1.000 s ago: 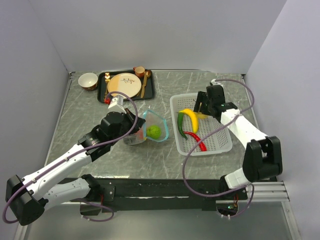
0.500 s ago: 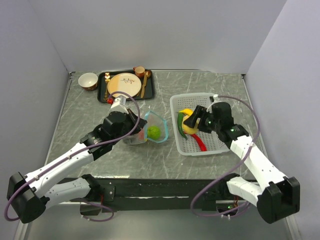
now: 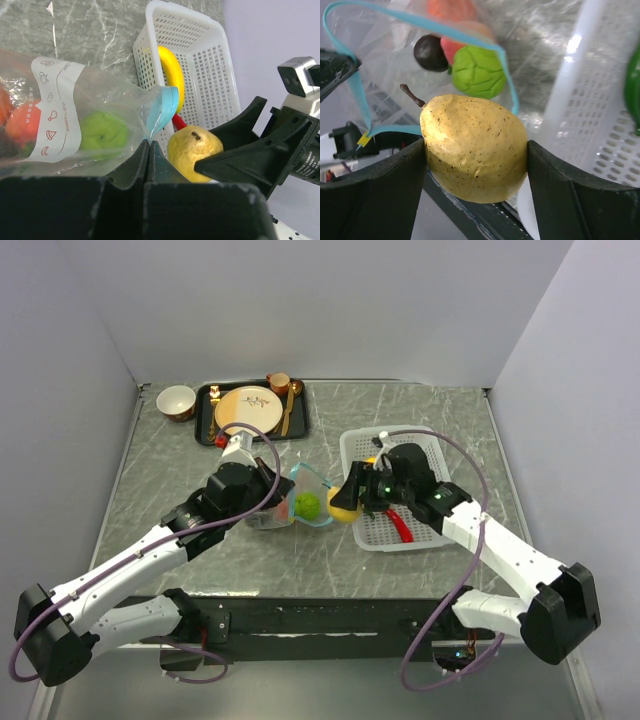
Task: Place the food in the zip-top bag and seal the zipper
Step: Place the fake fruit in the zipper food storage bag.
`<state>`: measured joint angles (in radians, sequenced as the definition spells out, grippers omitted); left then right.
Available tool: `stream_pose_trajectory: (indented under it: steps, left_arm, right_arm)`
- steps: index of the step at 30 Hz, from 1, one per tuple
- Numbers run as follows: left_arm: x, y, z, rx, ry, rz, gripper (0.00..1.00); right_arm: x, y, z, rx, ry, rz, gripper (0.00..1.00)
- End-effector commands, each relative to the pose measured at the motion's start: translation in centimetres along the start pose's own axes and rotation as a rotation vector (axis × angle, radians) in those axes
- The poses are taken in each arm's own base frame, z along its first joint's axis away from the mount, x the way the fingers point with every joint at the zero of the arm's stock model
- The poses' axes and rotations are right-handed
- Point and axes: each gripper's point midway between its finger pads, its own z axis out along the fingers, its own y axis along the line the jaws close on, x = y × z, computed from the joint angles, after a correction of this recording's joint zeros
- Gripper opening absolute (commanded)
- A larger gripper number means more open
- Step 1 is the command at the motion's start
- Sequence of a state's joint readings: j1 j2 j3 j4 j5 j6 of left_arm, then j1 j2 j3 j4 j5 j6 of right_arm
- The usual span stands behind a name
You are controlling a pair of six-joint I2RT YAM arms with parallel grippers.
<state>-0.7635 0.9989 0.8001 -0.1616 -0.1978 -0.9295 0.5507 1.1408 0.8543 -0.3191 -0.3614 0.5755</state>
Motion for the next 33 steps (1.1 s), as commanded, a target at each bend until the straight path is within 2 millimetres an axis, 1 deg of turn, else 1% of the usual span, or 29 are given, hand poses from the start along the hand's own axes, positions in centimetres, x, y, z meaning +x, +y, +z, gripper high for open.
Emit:
stream_pose_trajectory:
  steps: [1, 2, 5, 6, 10, 12, 13, 15, 16, 17, 18, 19, 21, 23, 28, 29, 30, 33]
  left_arm:
    - [-0.6, -1.6, -0.4, 0.068, -0.014, -0.006, 0.01]
    - [-0.6, -1.5, -0.4, 0.068, -0.016, -0.006, 0.01]
    - [-0.9, -1.9, -0.5, 0.076, -0.023, -0.006, 0.01]
    - [-0.9, -1.8, -0.5, 0.076, -0.023, -0.003, 0.01]
    - [-0.9, -2.5, -0.7, 0.104, -0.014, 0.002, 0.01]
    - [-0.9, -2.7, -0.8, 0.113, -0.009, 0.006, 0.01]
    - [-0.9, -2.8, -0.8, 0.116, -0.008, 0.003, 0.01]
    - [-1.0, -3.0, -1.1, 0.124, -0.004, -0.001, 0.01]
    - [-1.3, -3.5, -1.3, 0.137, -0.009, -0.002, 0.01]
    - [-1.5, -3.7, -1.5, 0.142, -0.013, -0.002, 0.01]
    - [-1.6, -3.7, -1.6, 0.142, -0.019, -0.003, 0.01]
    - [-1.9, -3.9, -1.8, 0.142, -0.025, -0.001, 0.01]
    - [-2.4, -3.6, -2.0, 0.123, -0.042, 0.004, 0.01]
    - [-2.6, -3.6, -2.1, 0.121, -0.05, 0.005, 0.01]
    - [-2.7, -3.4, -2.2, 0.109, -0.06, 0.002, 0.01]
    - [-2.8, -3.3, -2.2, 0.107, -0.064, 0.001, 0.01]
    - [-2.8, -3.3, -2.2, 0.105, -0.064, 0.0, 0.01]
    - [-3.4, -3.0, -2.4, 0.09, -0.089, -0.006, 0.01]
  right_arm:
    - [-1.4, 3.7, 0.5, -0.09, -0.013, -0.049, 0.34]
    - [-1.5, 3.6, 0.8, -0.07, -0.022, -0.047, 0.34]
    - [-1.1, 4.8, 1.8, -0.095, 0.001, -0.059, 0.34]
    - [-1.2, 5.3, 2.0, -0.101, 0.001, -0.062, 0.33]
    - [-0.7, 6.0, 3.8, -0.104, 0.025, -0.061, 0.33]
    - [-1.3, 6.7, 4.4, -0.112, 0.011, -0.065, 0.33]
    - [-1.3, 6.4, 5.1, -0.1, 0.015, -0.057, 0.33]
    - [-2.4, 7.2, 5.6, -0.104, -0.007, -0.049, 0.33]
    - [-2.5, 7.2, 6.3, -0.104, 0.003, -0.045, 0.33]
    - [-2.5, 7.6, 6.5, -0.112, 0.009, -0.049, 0.33]
    - [-3.2, 8.5, 6.6, -0.13, 0.001, -0.057, 0.33]
    - [-3.1, 8.6, 6.9, -0.131, 0.008, -0.057, 0.34]
    - [-3.4, 9.6, 7.1, -0.154, 0.008, -0.063, 0.38]
    - [-3.0, 10.3, 7.4, -0.184, 0.024, -0.068, 0.43]
    - [-1.3, 10.9, 7.9, -0.235, 0.091, -0.061, 0.52]
    - [-1.1, 11.1, 7.9, -0.247, 0.097, -0.066, 0.59]
    - [-0.7, 11.0, 7.9, -0.252, 0.11, -0.065, 0.64]
    - [-0.5, 11.1, 7.4, -0.268, 0.113, -0.073, 0.74]
